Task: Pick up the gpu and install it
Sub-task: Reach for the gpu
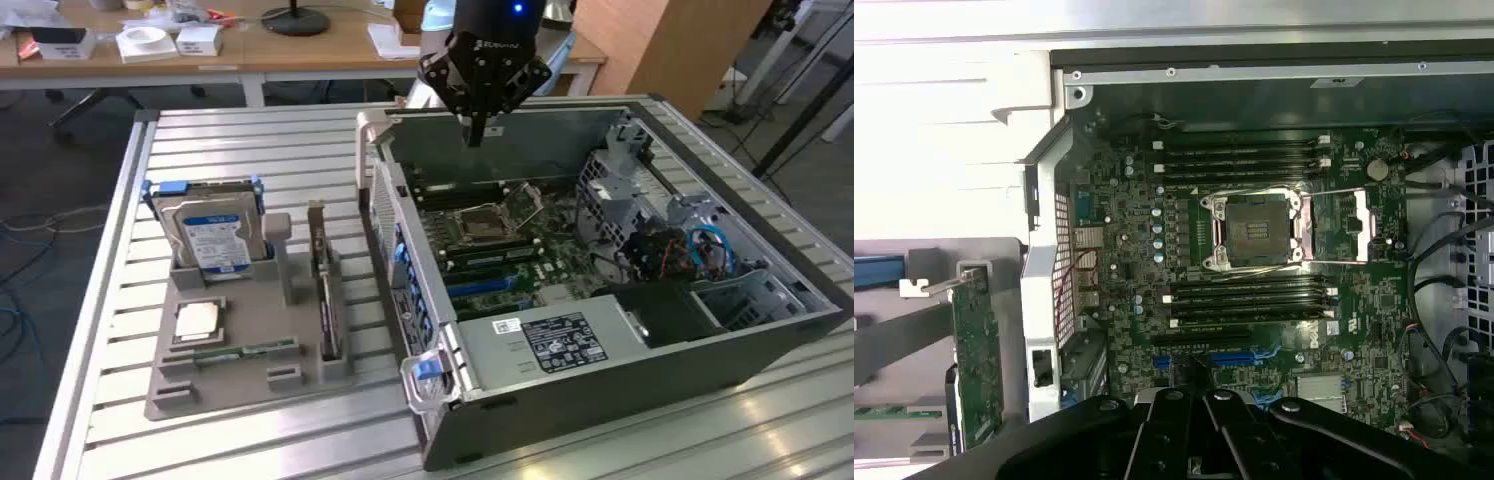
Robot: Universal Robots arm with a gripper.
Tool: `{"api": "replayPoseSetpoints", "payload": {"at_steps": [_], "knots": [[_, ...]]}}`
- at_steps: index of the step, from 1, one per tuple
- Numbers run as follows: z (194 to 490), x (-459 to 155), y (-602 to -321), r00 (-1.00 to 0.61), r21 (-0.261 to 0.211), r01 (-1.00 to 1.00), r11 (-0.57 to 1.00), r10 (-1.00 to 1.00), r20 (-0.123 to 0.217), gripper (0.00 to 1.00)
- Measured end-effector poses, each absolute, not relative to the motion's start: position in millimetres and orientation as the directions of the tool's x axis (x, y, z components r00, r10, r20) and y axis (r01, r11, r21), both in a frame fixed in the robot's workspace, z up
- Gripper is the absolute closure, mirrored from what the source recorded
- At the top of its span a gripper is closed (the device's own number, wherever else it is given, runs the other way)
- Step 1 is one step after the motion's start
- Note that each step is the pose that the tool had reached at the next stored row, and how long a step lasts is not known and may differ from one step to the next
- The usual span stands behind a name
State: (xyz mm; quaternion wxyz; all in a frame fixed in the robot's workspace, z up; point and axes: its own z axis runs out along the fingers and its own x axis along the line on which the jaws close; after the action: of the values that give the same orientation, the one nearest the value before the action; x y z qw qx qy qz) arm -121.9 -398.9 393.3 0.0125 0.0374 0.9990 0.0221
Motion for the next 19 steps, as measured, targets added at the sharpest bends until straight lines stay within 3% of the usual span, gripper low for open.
{"api": "replayPoseSetpoints", "payload": {"at_steps": [19], "knots": [[393.2, -131.8, -398.8, -0.997, 0.045, 0.074, 0.996, 0.075, -0.023, 0.90]]}}
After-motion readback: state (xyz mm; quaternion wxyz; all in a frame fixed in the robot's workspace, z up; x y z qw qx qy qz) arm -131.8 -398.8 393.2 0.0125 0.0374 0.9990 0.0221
